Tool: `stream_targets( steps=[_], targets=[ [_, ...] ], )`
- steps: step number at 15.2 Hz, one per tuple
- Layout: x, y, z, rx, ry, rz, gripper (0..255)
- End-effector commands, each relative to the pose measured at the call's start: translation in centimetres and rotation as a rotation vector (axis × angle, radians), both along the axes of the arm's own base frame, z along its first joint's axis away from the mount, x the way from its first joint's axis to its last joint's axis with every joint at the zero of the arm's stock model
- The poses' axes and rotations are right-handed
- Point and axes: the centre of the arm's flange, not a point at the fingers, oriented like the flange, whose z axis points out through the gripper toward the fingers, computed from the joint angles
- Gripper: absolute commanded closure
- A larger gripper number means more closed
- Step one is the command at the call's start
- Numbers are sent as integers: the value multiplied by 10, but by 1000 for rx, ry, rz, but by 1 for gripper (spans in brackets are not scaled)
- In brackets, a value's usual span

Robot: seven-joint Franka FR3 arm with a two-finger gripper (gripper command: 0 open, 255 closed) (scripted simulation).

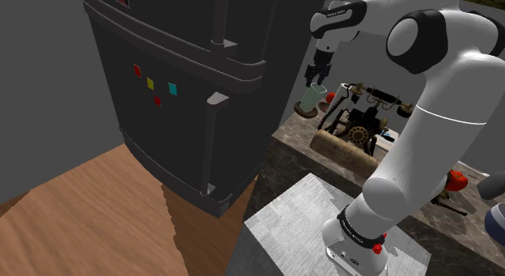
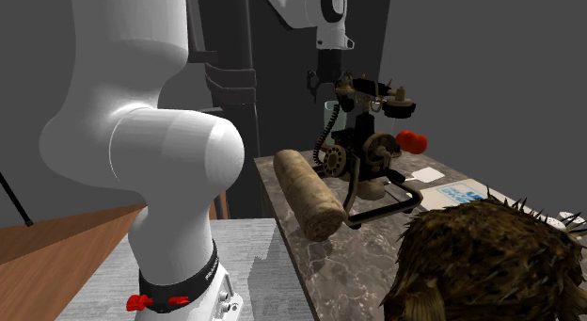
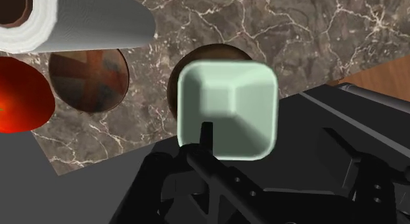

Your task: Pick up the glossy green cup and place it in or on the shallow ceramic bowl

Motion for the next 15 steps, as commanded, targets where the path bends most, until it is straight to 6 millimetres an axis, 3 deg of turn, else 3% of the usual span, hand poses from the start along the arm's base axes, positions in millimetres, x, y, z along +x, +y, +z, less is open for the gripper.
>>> stream_targets(
  steps=[1, 3, 7, 15],
  targets=[
    [0, 0, 0, 0, 0, 0, 0],
    [0, 0, 0, 0, 0, 0, 0],
    [5, 0, 50, 0, 0, 0, 0],
    [5, 0, 50, 0, 0, 0, 0]
  ],
)
